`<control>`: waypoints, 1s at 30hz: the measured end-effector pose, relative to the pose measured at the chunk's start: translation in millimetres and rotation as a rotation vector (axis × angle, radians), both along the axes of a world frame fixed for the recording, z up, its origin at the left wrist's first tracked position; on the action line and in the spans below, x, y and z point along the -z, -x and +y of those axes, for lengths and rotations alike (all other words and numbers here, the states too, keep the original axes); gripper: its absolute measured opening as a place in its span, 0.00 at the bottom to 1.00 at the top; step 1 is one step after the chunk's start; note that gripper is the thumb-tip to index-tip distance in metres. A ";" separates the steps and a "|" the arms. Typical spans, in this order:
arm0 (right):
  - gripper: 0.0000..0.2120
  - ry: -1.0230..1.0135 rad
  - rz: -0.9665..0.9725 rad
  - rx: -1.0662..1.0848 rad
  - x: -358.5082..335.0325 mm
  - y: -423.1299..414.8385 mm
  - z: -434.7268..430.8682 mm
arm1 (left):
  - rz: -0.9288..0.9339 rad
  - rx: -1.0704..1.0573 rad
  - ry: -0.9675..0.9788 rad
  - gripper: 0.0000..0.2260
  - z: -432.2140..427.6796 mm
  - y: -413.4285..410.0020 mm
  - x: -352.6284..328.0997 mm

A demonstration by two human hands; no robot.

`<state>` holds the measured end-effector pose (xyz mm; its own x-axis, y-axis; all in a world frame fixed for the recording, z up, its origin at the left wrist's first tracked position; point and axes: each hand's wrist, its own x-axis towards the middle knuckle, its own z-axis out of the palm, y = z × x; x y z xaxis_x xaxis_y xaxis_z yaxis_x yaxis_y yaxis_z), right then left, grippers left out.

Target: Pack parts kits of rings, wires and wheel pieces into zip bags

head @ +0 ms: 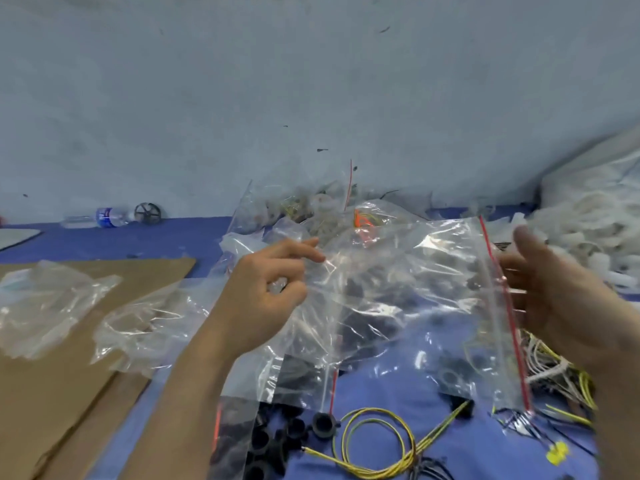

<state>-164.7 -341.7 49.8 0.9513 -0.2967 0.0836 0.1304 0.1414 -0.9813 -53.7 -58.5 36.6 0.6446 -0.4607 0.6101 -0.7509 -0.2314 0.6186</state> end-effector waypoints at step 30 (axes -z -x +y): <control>0.15 0.105 -0.087 0.001 1.9 -23.2 91.6 | 0.258 -0.030 0.131 0.18 -31.7 43.3 -16.9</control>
